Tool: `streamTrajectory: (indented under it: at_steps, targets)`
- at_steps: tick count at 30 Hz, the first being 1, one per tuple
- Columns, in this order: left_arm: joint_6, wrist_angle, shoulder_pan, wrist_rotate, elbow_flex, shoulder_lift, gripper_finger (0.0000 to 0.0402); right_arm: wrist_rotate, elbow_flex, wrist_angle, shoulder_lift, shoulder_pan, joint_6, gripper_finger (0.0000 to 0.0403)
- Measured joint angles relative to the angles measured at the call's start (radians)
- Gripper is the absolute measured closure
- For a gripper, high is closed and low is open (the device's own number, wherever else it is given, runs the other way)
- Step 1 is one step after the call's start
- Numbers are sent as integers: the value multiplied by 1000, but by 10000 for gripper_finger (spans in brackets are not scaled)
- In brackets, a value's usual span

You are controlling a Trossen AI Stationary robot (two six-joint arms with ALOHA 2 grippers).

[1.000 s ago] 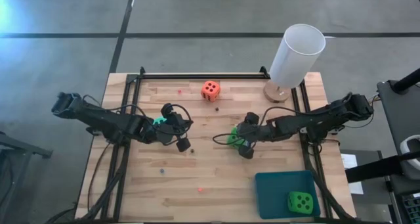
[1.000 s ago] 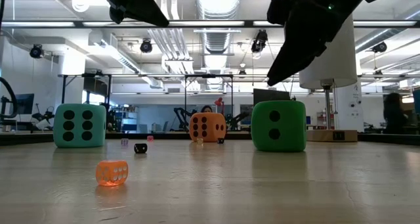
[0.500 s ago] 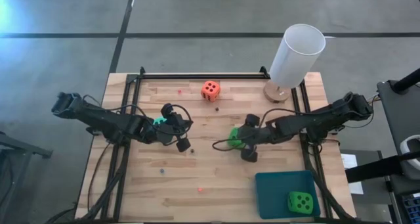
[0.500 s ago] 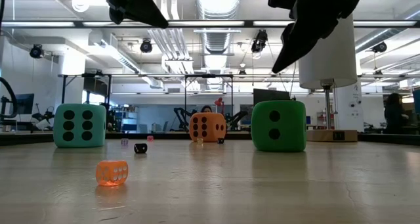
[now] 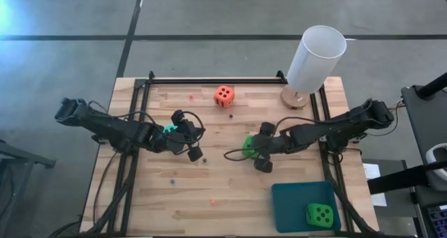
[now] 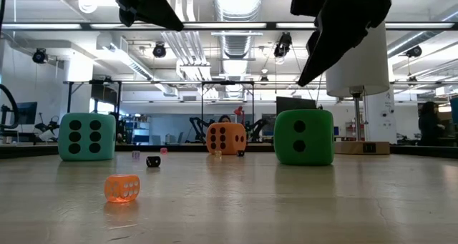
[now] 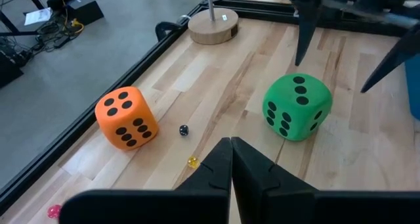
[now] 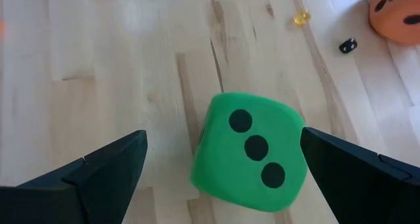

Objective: Pick & Place Dice
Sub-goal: Put the large green die into the blue bin

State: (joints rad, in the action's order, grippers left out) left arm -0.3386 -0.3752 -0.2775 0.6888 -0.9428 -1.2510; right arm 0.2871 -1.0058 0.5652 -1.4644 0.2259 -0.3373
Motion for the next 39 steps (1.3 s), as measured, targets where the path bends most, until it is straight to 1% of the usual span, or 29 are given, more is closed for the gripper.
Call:
streamTrajectory:
  at_steps: [6, 11, 19, 39]
  targets:
    - [0, 0, 0, 0, 0, 0, 391, 0, -6, 9, -52, -41, -3, 3]
    - [0, -3, 0, 0, 0, 0, 391, -5, -29, 30, -70, -56, -3, 3]
    - [0, -5, 0, 0, 0, 0, 391, -45, -39, 51, -110, -77, -19, 3]
    - [0, -5, 0, 0, 0, 0, 391, -35, -19, 51, -108, -95, -56, 3]
